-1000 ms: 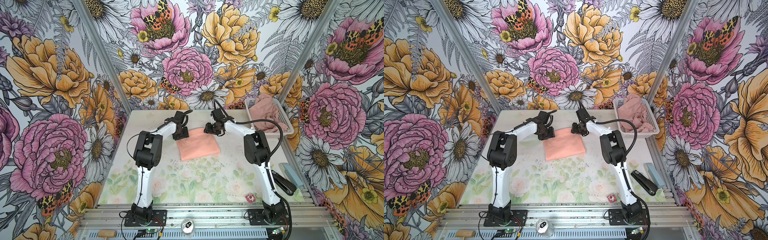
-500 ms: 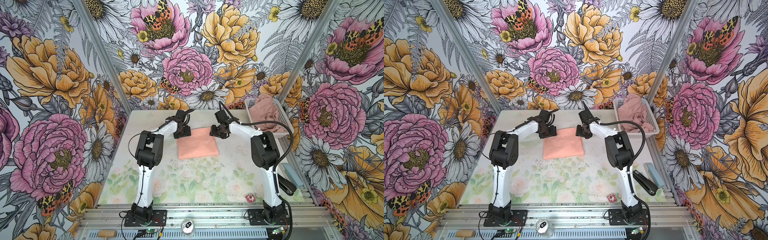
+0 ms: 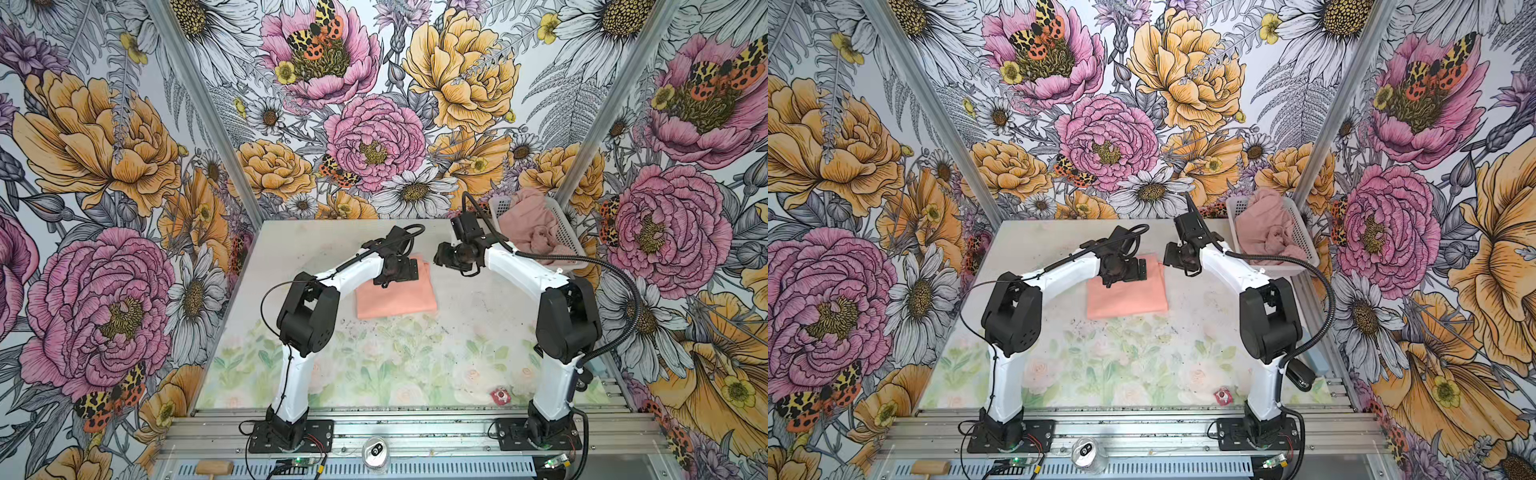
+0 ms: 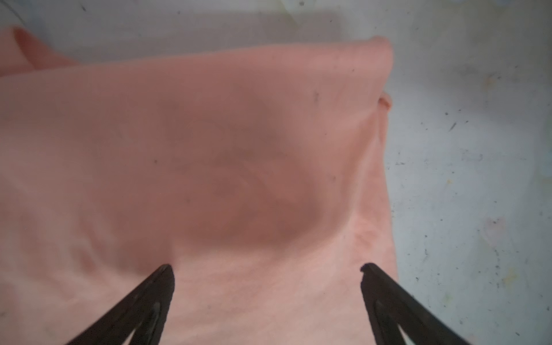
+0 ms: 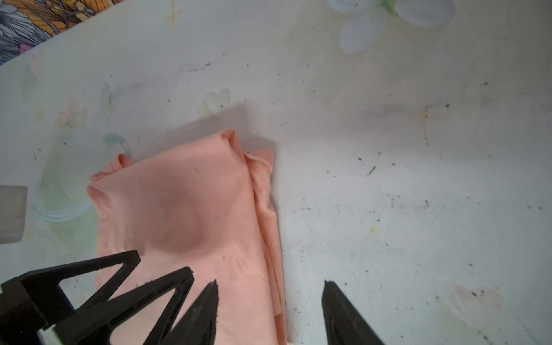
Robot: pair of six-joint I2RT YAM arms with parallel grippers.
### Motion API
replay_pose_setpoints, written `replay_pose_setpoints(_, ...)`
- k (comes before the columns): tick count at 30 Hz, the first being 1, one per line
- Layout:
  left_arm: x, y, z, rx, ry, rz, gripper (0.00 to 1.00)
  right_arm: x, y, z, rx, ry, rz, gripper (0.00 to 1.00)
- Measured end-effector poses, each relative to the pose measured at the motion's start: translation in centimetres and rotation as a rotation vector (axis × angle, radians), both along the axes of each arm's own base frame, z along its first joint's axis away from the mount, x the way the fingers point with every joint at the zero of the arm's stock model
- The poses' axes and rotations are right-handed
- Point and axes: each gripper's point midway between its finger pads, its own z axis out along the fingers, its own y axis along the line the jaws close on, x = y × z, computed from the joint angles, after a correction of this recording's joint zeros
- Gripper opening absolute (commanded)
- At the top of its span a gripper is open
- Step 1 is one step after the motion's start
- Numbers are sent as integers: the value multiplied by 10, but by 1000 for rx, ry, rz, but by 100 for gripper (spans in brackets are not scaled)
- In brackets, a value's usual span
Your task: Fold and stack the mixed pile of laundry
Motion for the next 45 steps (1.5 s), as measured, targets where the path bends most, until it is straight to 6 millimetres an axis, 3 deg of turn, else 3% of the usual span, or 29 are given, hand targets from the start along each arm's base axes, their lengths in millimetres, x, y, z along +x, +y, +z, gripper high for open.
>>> replay_pose_setpoints(3, -7, -3, -25, 35, 42, -5, 95, -14, -11, -18, -26, 54, -8, 58)
replay_pose_setpoints(5, -8, -6, -24, 45, 40, -11, 91, -20, -18, -21, -36, 68, -15, 58)
replay_pose_setpoints(12, -17, -4, -30, 134, 36, -76, 86, -16, -29, 1, -19, 13, -41, 58)
replay_pose_setpoints(21, -15, 16, -34, 253, 23, -163, 88, -15, -28, 5, -12, 2, -41, 58)
replay_pose_setpoints(25, -9, 42, -34, 278, 32, -163, 90, -17, -29, 5, -12, 3, -40, 58)
replay_pose_setpoints(31, -1, 103, -31, 342, 57, -114, 91, -18, -28, 5, -8, 4, -38, 58)
replay_pose_setpoints(36, -3, 148, -28, 385, 89, -79, 93, -19, -26, 6, 2, 7, -33, 58)
replay_pose_setpoints(38, -8, 157, -26, 390, 102, -76, 93, -19, -26, 6, 4, 8, -31, 58)
replay_pose_setpoints(41, -12, 155, -22, 392, 110, -92, 94, -19, -26, 6, 4, 8, -31, 58)
replay_pose_setpoints(45, -17, 124, -14, 363, 88, -143, 94, -19, -25, 6, 8, 9, -30, 58)
